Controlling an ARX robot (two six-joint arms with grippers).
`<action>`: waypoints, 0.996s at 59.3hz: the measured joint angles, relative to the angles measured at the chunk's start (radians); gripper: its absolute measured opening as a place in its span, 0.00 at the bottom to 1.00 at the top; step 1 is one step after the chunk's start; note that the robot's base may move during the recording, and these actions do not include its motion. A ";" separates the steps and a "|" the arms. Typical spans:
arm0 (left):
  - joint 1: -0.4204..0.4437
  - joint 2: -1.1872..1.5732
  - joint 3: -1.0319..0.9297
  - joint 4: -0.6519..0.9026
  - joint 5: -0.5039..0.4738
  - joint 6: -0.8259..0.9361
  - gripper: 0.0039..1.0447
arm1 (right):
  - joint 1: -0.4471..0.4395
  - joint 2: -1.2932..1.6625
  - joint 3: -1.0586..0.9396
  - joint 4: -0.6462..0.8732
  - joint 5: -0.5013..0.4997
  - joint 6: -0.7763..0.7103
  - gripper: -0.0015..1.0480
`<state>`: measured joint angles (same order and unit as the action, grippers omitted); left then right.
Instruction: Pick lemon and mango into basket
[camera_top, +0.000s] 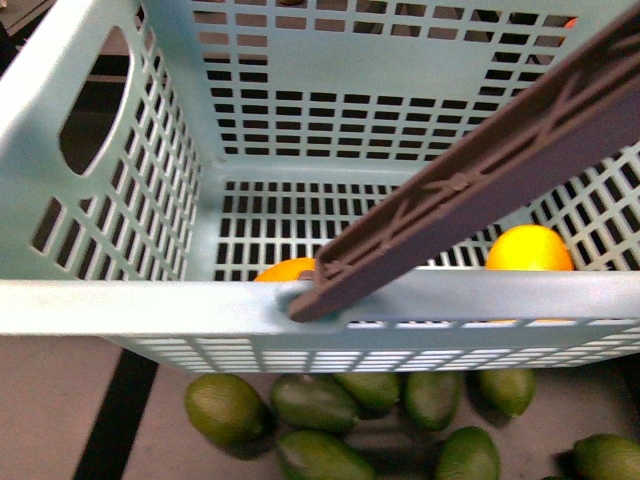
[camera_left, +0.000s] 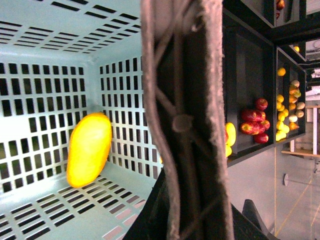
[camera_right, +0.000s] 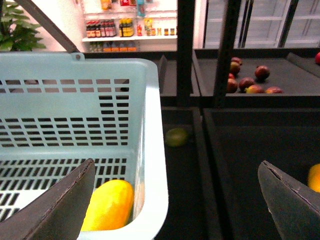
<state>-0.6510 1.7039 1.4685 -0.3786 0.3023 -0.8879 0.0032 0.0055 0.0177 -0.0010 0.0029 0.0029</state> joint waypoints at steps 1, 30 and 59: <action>0.001 0.000 0.000 0.000 -0.003 0.001 0.04 | 0.000 0.000 0.000 0.000 -0.001 0.000 0.92; 0.004 0.000 0.000 0.000 0.002 0.003 0.04 | 0.000 -0.002 0.000 0.000 0.000 0.000 0.92; -0.024 0.013 -0.034 0.168 -0.337 -0.197 0.04 | -0.002 -0.002 -0.001 0.000 -0.003 0.000 0.92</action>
<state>-0.6750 1.7172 1.4342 -0.2104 -0.0345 -1.0847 0.0010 0.0036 0.0170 -0.0013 -0.0002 0.0029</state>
